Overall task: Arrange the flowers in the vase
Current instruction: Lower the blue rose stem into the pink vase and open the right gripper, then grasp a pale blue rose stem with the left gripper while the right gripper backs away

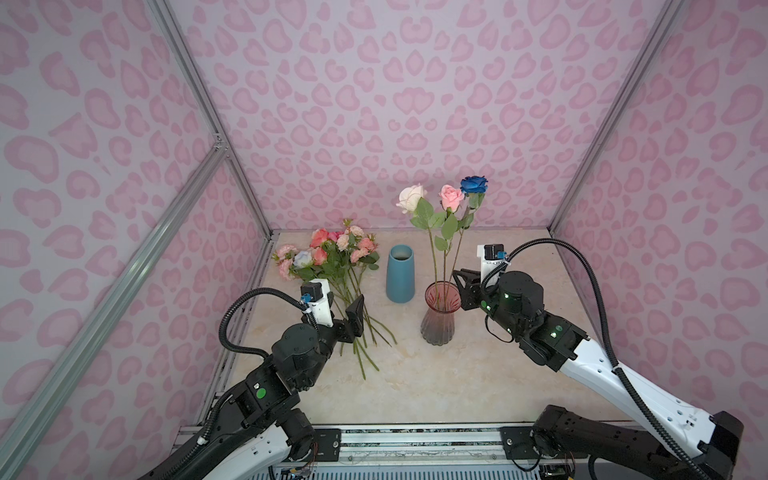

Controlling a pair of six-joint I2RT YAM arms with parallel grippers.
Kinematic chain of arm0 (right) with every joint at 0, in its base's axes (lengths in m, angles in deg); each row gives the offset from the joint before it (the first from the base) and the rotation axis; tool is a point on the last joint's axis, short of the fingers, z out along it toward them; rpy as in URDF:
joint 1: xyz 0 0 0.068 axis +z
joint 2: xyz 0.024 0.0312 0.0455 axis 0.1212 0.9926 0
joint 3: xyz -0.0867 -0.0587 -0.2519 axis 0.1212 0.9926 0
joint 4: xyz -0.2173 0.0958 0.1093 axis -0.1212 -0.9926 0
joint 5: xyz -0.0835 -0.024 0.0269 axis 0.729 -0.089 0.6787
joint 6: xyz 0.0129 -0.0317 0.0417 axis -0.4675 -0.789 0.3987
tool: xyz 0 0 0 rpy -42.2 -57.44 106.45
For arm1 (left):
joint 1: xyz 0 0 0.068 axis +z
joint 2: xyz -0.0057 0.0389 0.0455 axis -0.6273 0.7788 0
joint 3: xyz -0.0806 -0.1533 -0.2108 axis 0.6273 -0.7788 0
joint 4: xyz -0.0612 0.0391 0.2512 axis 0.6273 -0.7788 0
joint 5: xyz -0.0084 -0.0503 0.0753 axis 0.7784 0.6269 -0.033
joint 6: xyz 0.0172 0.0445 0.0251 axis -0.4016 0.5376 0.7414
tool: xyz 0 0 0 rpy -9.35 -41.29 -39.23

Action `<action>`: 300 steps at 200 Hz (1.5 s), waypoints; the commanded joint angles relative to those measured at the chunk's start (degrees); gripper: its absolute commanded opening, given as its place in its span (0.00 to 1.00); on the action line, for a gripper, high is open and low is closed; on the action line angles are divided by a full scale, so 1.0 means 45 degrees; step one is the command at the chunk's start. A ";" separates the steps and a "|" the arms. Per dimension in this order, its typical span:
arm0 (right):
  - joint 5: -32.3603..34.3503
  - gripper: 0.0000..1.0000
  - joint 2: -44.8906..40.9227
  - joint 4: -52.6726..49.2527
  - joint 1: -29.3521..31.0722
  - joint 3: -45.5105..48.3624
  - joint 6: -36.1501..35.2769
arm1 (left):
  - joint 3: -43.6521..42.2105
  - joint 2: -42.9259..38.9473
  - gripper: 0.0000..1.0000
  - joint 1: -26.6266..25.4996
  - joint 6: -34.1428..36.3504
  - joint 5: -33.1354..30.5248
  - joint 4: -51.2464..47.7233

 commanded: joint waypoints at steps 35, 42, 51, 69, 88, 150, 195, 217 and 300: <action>0.0226 0.25 -0.1342 -0.0469 0.0079 0.0088 0.0060 | -0.0088 0.1664 0.77 0.0208 -0.1413 -0.2076 0.0266; 0.0363 0.25 -0.1615 -0.0517 0.0078 0.0174 -0.0031 | -0.0082 0.2023 0.76 0.0379 -0.1805 -0.2334 0.0096; 0.0702 0.28 -0.1875 -0.0564 0.0077 0.0314 -0.0360 | -0.0030 0.2527 0.75 0.0767 -0.2430 -0.2343 -0.0184; 0.2186 0.32 -0.2165 -0.1133 -0.0066 0.0521 -0.0709 | 0.0510 0.3740 0.73 0.2209 -0.3749 -0.1094 -0.1389; 0.2218 0.33 -0.2354 -0.1669 -0.0844 0.0921 -0.0145 | 0.1127 0.5210 0.66 0.4077 -0.4986 0.0207 -0.2668; 0.1203 0.35 -0.3353 -0.2375 -0.2020 0.1814 0.0773 | 0.1831 1.0320 0.51 0.7508 -0.5085 0.5270 -0.1084; 0.1679 0.38 -0.4908 -0.3314 -0.2048 0.2358 0.0779 | 0.3414 1.3563 0.54 0.8113 -0.3930 0.5608 -0.1164; 0.1810 0.39 -0.5635 -0.3357 -0.2116 0.2735 0.0796 | 0.3989 1.4443 0.39 0.8171 -0.3658 0.5899 -0.0977; 0.1677 0.39 -0.6307 -0.4192 -0.2202 0.2122 0.0739 | 0.4288 1.4199 0.04 0.8162 -0.3113 0.4645 -0.2443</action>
